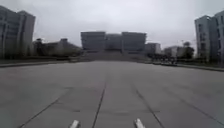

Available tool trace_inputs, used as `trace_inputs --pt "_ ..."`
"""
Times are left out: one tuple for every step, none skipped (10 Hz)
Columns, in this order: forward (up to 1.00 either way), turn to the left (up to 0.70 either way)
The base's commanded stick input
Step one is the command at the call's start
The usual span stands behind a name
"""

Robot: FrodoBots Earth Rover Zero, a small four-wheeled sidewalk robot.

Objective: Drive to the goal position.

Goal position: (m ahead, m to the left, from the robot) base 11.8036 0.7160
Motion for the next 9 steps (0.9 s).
trace_inputs --pt "1.00 0.00" --pt "1.00 0.00" --pt "1.00 0.00" --pt "1.00 0.00" --pt "1.00 0.00" --pt "1.00 0.00" --pt "1.00 0.00" --pt "1.00 0.00" --pt "1.00 -0.14"
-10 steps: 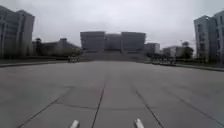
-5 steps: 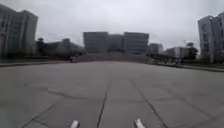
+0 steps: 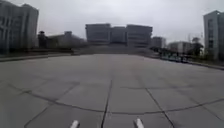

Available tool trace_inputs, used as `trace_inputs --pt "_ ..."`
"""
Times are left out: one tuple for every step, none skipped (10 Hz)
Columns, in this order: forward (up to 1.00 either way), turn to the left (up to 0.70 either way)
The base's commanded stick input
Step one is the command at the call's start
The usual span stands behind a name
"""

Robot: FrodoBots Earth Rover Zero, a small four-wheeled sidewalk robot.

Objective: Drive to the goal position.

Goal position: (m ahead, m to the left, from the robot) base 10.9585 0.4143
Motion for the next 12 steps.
trace_inputs --pt "1.00 -0.31" --pt "1.00 -0.40" --pt "1.00 -0.40" --pt "1.00 -0.40" --pt "1.00 -0.33" --pt "1.00 0.00" --pt "1.00 0.00" --pt "1.00 0.00" --pt "1.00 -0.07" --pt "1.00 -0.18" --pt "1.00 -0.29" --pt "1.00 -0.40"
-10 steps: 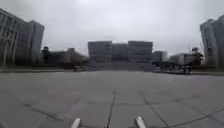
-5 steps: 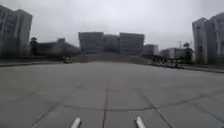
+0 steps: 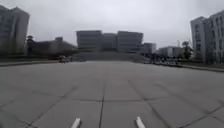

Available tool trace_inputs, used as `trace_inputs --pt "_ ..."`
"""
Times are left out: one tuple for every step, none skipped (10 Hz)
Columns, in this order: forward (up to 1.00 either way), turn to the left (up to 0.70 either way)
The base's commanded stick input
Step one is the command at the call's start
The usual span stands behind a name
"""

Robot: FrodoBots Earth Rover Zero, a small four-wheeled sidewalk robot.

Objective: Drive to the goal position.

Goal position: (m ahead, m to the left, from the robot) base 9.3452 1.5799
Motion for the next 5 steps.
trace_inputs --pt "1.00 -0.09" --pt "1.00 0.00" --pt "1.00 0.00" --pt "1.00 0.00" --pt "1.00 0.00"
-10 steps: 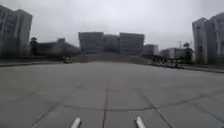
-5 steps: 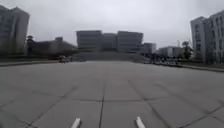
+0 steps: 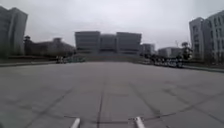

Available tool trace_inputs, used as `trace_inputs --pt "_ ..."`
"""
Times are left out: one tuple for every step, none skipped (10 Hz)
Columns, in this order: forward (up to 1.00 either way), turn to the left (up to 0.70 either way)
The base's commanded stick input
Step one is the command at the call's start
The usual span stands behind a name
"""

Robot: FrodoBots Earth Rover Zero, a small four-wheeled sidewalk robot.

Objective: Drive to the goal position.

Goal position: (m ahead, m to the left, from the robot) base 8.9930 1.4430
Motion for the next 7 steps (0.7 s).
trace_inputs --pt "1.00 0.00" --pt "1.00 0.00" --pt "1.00 -0.05" --pt "1.00 -0.11" --pt "1.00 -0.13" --pt "1.00 0.00" --pt "1.00 0.00"
